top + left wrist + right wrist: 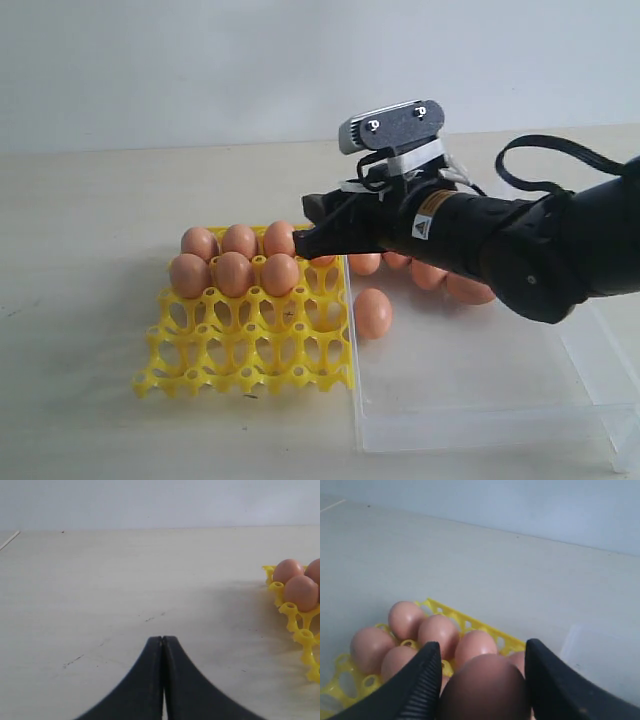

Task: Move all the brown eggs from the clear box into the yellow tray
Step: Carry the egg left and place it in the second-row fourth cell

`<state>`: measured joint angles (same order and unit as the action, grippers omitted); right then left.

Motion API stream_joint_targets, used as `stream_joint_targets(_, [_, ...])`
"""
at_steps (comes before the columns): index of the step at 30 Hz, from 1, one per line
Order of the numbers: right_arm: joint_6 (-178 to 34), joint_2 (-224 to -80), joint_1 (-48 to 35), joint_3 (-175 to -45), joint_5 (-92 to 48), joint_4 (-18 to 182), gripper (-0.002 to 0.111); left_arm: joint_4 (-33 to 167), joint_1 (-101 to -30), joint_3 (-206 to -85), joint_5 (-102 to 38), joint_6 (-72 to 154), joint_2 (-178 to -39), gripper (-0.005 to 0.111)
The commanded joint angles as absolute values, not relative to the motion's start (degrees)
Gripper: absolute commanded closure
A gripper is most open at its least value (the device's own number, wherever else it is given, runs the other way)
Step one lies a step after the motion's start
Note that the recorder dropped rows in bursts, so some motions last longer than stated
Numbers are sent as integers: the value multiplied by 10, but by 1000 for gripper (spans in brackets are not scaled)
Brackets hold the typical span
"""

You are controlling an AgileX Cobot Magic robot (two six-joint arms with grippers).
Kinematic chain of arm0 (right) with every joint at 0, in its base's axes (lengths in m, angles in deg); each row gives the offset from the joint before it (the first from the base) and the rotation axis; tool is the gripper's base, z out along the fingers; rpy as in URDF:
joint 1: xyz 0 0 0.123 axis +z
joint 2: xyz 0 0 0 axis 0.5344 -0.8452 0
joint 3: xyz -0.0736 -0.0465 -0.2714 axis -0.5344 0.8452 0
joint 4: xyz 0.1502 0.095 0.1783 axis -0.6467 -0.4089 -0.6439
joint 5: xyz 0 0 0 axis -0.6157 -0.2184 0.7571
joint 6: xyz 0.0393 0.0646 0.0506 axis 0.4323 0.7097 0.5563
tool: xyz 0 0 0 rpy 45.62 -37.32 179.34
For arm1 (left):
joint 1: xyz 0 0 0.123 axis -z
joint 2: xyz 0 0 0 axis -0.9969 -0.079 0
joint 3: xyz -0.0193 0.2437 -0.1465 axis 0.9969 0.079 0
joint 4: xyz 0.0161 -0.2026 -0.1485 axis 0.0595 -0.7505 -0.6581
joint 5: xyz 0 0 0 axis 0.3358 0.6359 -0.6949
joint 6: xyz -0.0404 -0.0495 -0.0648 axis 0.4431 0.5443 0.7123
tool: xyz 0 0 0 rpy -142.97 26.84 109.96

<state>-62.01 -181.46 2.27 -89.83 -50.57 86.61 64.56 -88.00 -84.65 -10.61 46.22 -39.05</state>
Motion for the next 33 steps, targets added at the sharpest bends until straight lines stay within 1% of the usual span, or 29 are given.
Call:
stream_joint_targets(1, [-576,-1857,24,-929,-547,934,108,642,-877,-849,-114,465,-387,107])
stream_joint_targets(10, [-576,-1918,24,-946,-588,934,108,642,-877,-849,-114,465,-387,107])
stream_joint_targets(20, [-596,-1948,24,-946,-611,926,108,642,-877,-849,-114,465,-387,107])
stream_joint_targets(22, [-613,-1948,24,-946,-612,913,104,642,-877,-849,-114,465,-387,107])
stream_joint_targets(27, [-662,-1948,22,-946,-612,881,91,642,-877,-849,-114,465,-387,107])
stream_joint_targets(31, [-662,-1948,19,-946,-612,879,82,642,-877,-849,-114,465,-387,107])
stream_joint_targets(33, [-662,-1948,19,-946,-612,879,75,642,-877,-849,-114,465,-387,107])
